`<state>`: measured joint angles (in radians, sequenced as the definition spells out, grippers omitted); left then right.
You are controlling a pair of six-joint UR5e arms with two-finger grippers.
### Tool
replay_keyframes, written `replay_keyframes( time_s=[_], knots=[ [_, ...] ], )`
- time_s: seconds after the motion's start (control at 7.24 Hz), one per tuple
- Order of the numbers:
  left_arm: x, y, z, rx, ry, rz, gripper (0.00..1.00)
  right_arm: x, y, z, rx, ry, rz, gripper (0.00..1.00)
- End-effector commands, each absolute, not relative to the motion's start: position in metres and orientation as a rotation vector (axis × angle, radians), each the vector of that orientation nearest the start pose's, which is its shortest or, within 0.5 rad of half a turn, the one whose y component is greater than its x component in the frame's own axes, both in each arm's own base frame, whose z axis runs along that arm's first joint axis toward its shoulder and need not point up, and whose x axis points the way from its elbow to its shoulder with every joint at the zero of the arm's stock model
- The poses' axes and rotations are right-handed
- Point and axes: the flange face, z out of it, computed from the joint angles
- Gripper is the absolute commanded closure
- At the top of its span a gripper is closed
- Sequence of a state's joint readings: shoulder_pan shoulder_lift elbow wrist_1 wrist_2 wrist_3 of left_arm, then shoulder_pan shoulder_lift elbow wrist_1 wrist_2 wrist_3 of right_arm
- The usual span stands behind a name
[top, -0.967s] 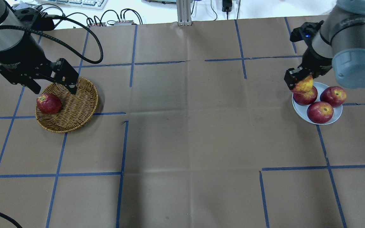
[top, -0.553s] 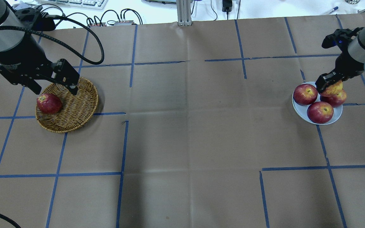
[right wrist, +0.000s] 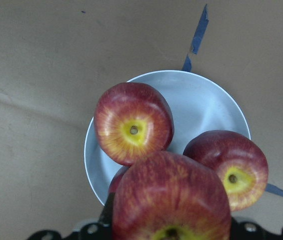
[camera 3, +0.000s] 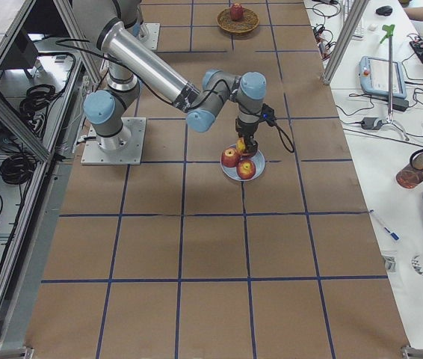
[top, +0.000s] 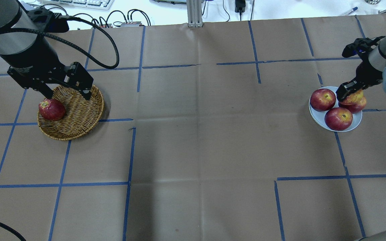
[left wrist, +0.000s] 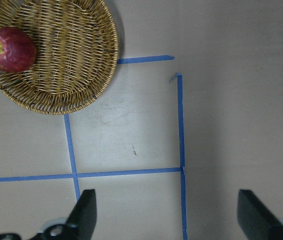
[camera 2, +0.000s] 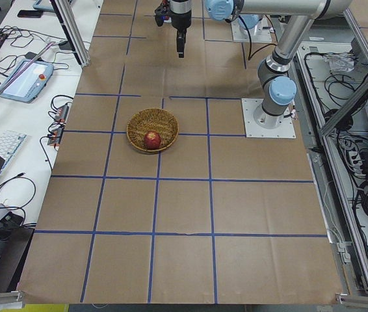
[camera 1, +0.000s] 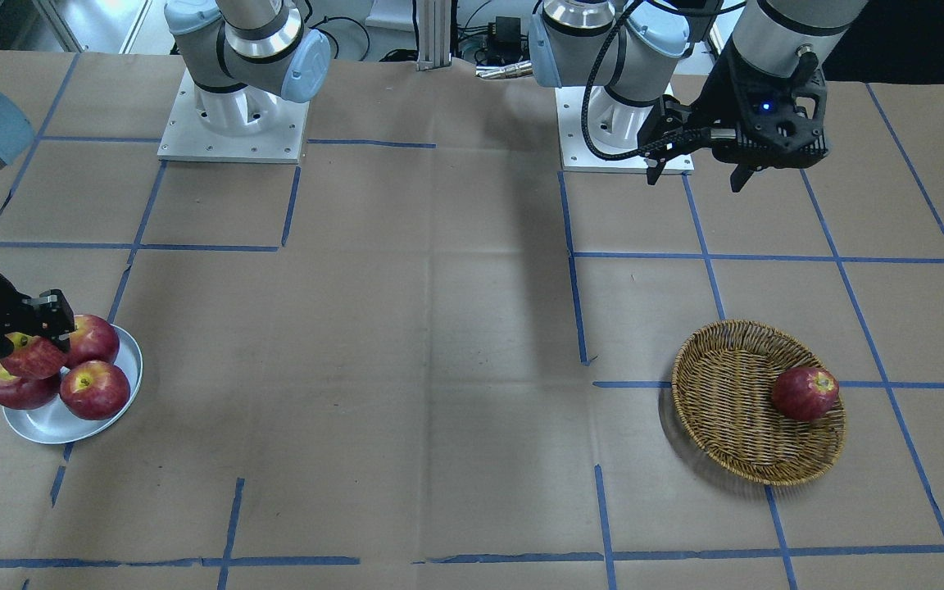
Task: Transfer apple from basket to plate
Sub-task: 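Lower the apple onto the plate beside the red apples and open the right gripper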
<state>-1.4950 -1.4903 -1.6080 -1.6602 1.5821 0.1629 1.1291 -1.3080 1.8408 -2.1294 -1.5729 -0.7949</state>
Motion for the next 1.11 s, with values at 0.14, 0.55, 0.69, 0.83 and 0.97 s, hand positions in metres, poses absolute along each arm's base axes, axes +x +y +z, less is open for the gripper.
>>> replay_keyframes(
  time_s=[0.14, 0.55, 0.69, 0.83, 0.97],
  knots=[
    [-0.129, -0.457, 0.497, 0.137, 3.129, 0.073, 0.01, -0.138, -0.555, 0.262, -0.501, 3.112, -0.018, 0.55],
    [-0.134, -0.455, 0.496, 0.147, 3.129, 0.075, 0.01, -0.133, -0.554, 0.272, -0.502, 3.118, -0.044, 0.4],
    [-0.134, -0.456, 0.486, 0.149, 3.127, 0.108, 0.01, -0.131, -0.555, 0.271, -0.499, 3.095, -0.064, 0.43],
    [-0.133, -0.453, 0.483, 0.152, 3.122, 0.104, 0.01, -0.129, -0.555, 0.272, -0.5, 3.089, -0.067, 0.43],
    [-0.133, -0.455, 0.484, 0.149, 3.127, 0.076, 0.01, -0.128, -0.556, 0.267, -0.503, 3.081, -0.055, 0.29]
  ],
)
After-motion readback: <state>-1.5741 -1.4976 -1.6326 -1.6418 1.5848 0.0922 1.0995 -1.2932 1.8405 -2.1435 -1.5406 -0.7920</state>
